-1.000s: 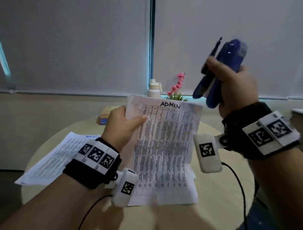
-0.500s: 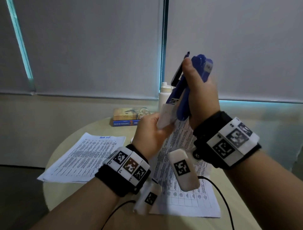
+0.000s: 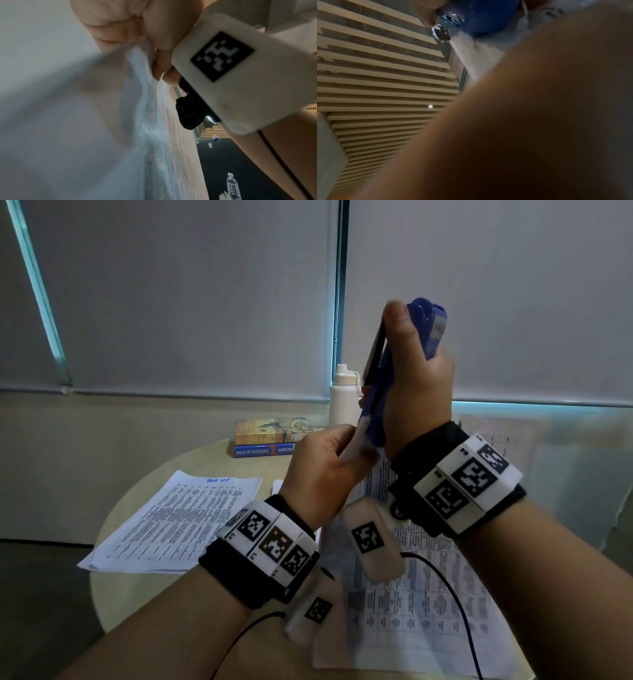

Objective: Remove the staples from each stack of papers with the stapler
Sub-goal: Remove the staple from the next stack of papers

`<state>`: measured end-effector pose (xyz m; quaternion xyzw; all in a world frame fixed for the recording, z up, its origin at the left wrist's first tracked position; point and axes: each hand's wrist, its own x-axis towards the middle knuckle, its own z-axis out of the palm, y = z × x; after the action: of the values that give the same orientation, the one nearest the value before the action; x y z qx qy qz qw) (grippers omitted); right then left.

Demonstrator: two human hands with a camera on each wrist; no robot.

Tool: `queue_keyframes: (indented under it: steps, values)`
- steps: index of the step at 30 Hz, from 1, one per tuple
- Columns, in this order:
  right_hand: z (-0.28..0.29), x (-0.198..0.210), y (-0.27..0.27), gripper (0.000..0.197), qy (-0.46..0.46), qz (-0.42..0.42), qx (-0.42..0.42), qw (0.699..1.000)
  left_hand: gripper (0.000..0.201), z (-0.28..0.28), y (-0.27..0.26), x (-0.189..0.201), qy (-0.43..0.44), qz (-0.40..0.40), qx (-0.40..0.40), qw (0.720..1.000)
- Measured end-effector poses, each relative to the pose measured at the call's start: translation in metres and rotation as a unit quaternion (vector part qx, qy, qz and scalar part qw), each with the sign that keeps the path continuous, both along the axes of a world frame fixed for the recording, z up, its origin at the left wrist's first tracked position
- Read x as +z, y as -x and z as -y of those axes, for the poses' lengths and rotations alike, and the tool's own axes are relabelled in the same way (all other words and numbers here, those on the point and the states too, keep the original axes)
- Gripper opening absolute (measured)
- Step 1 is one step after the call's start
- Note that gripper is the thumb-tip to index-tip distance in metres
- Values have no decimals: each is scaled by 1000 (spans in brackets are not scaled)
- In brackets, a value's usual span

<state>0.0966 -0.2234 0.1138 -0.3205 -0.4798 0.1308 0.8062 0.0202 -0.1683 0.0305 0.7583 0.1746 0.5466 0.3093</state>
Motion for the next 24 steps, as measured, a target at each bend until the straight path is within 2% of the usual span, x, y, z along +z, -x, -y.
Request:
queue_keyframes:
  steps: [4, 6, 9, 12, 14, 15, 16, 17, 19, 20, 21, 22, 24]
  values:
    - [4, 5, -5, 35, 2, -12, -17, 1000, 20, -8, 6, -20, 60, -63, -54, 995]
    - [3, 7, -12, 33, 5, -40, -13, 999, 11, -10, 13, -31, 58, -99, -49, 992]
    - [1, 11, -30, 30, 32, -36, -2, 999, 20, -10, 22, -33, 94, -83, -28, 992]
    - [11, 9, -70, 37, 82, -3, -40, 996, 21, -15, 37, -29, 110, -84, 18, 990]
    - [15, -3, -112, 33, 185, 61, -71, 978, 15, -23, 56, -31, 131, -68, 65, 987]
    - [16, -13, -132, 30, 267, 108, -104, 952, 12, -27, 67, -32, 140, -52, 86, 985]
    - [14, -26, -152, 31, 355, 165, -146, 908, 9, -31, 76, -33, 142, -38, 105, 984]
    - [12, -41, -169, 34, 442, 232, -185, 846, 9, -32, 84, -33, 140, -29, 123, 982]
    - [7, -70, -193, 33, 590, 372, -222, 681, 5, -34, 100, -31, 146, -25, 151, 977]
    - [5, -84, -197, 30, 636, 428, -228, 601, 7, -37, 108, -31, 153, -28, 151, 976]
    - [2, -99, -202, 30, 670, 464, -225, 535, 14, -39, 115, -30, 167, -32, 137, 976]
    - [0, -112, -206, 29, 692, 483, -214, 492, 26, -42, 119, -31, 180, -32, 124, 975]
    - [-9, -135, -219, 25, 720, 494, -201, 444, 49, -47, 123, -35, 208, -25, 108, 972]
